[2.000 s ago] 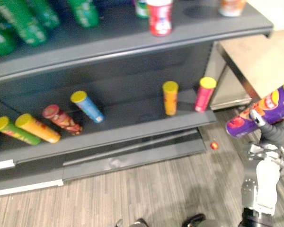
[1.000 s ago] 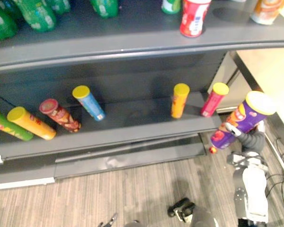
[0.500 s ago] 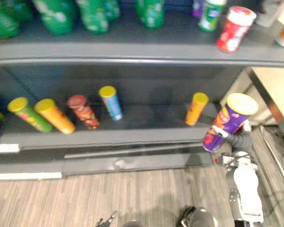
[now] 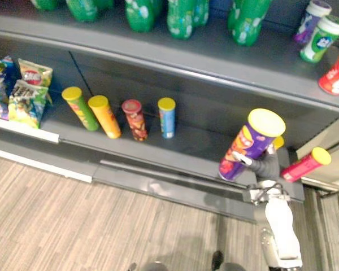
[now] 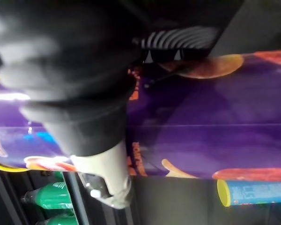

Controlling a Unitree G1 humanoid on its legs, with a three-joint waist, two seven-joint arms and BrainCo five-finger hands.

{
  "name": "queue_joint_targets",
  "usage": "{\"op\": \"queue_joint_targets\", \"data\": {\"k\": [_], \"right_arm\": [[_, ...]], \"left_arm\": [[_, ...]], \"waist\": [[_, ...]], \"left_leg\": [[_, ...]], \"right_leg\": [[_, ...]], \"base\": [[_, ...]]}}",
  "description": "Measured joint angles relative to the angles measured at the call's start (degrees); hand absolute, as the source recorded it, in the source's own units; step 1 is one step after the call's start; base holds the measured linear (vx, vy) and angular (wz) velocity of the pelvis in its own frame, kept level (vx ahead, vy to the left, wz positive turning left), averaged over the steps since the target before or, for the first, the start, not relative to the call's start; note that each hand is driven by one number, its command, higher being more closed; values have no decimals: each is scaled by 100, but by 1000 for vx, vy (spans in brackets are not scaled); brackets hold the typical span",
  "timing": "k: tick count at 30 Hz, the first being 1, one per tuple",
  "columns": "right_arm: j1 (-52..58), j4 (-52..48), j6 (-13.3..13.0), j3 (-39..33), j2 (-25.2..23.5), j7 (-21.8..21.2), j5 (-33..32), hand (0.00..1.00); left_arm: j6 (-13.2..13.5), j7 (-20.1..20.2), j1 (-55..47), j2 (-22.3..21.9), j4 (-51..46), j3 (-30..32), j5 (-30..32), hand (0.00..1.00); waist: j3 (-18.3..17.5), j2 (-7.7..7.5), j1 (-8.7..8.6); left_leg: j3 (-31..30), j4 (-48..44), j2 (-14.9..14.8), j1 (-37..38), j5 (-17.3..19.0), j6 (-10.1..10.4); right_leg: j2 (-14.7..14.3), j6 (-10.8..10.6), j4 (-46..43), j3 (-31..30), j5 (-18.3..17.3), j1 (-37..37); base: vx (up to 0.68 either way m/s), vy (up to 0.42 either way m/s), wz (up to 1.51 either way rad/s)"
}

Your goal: Put the gum and the chips on the shelf.

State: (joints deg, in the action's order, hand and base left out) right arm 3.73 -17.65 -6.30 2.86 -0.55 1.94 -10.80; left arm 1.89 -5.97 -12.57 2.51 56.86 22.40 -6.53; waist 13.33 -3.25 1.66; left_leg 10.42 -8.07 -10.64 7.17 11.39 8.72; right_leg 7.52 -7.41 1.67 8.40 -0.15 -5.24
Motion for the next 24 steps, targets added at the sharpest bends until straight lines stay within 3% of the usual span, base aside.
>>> {"op": "queue_joint_targets", "data": {"k": [4,13,21,24], "right_arm": [[88,18,-2,1,3,1,-59,100],[334,95,-6,283,0,-36,-59,100],[175,905,-23,797,29,-65,-22,100],[-276,1391,-2,768,29,172,241,100]], "left_arm": [[2,-6,-1,-9,1,-6,25,0],[2,-12,-26,26,17,-117,138,0],[9,-68,64,159,18,-478,325,0],[23,-148,234,222,-45,-741,300,0]], "waist": [[-77,12,-10],[-293,-12,-26],[-364,-21,-26],[-279,4,-5]], "left_leg": [[-11,234,-21,13,-239,63],[-9,429,-12,2,-311,42],[-180,750,94,-211,-626,-62],[-338,814,181,-354,-788,-110]], "right_leg": [[-62,1,23,91,0,26],[-90,50,73,87,97,115],[-37,48,230,234,314,281],[54,38,228,385,393,369]], "base": [[-55,-70,10],[-82,-9,0],[-105,-14,9],[-63,4,28]]}}
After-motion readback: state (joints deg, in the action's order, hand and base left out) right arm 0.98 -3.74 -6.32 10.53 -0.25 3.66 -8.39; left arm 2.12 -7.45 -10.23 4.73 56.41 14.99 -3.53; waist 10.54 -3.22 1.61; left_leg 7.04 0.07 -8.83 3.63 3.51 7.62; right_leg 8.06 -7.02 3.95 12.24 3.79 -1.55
